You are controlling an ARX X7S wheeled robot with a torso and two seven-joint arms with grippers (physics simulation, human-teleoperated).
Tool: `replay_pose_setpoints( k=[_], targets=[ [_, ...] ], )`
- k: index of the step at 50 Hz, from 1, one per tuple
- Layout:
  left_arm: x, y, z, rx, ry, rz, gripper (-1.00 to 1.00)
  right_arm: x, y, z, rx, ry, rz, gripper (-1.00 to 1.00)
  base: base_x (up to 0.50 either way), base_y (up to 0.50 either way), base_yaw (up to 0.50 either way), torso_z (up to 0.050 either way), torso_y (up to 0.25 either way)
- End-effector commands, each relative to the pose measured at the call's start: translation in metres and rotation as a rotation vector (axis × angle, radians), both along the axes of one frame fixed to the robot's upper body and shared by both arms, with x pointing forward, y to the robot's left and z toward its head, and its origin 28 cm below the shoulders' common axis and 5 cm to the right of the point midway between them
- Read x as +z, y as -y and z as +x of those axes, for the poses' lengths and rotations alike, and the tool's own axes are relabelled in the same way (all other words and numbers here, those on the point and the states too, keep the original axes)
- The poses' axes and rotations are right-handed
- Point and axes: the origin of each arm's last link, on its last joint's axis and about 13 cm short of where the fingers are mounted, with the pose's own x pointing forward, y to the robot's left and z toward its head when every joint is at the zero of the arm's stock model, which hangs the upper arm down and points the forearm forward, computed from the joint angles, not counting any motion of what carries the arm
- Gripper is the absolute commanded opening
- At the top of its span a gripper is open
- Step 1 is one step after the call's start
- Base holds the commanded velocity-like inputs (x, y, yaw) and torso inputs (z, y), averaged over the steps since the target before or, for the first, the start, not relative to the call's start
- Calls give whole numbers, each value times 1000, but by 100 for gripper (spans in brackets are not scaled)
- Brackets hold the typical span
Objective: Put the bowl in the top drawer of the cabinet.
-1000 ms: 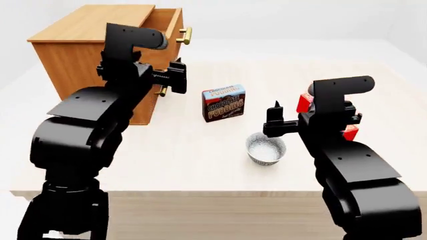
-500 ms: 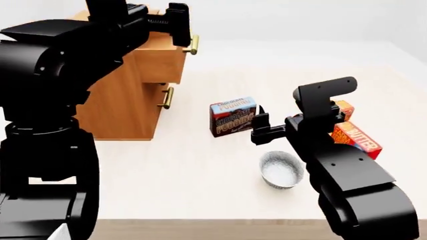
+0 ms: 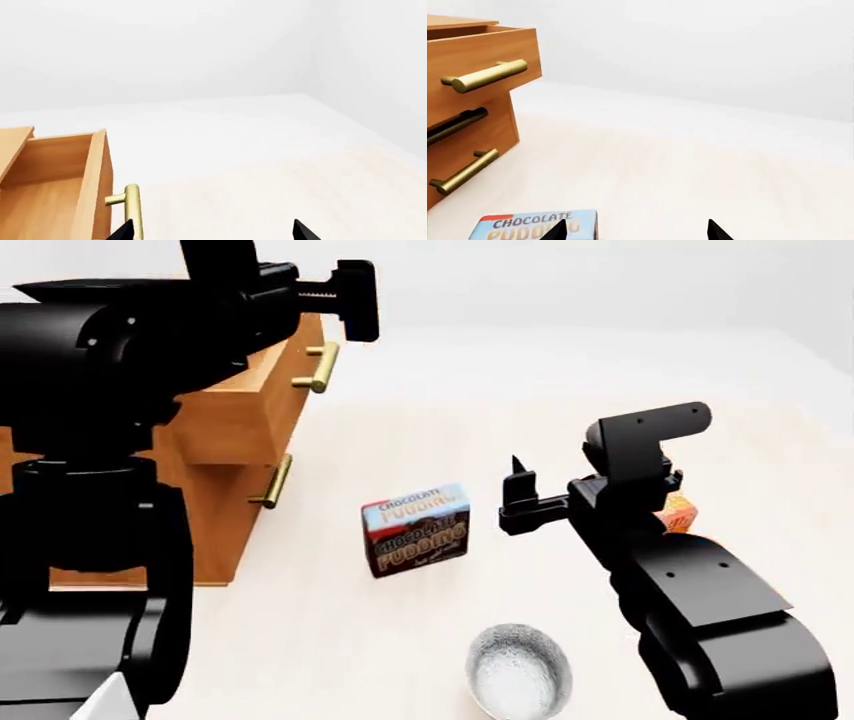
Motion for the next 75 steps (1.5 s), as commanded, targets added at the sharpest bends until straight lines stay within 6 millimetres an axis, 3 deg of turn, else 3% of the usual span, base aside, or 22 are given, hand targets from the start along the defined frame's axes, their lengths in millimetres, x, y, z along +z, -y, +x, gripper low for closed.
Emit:
replay_pose_setpoints(
  k=[1,22,40,48,75],
  targets=[
    [-3,-2,7,29,-37,-2,100,2,2,-2,9,21,5,100,500,-164,0,0,0],
    [-6,-10,20,110,-99,33,100,0,3,-5,4,48,-43,100,500,-2,0,0,1],
    [-25,-24,41,206,-235,30,100,-4,4,-5,-16,21,-38,100,0,0,0,0,0],
    [-23,-33,41,228,-232,20,100,-4,3,-5,-16,17,-39,100,0,0,0,0,0],
    [-77,-36,45,221,-387,-73,100,-17,1,1,-7,-34,-74,100,0,0,0,0,0]
  ],
)
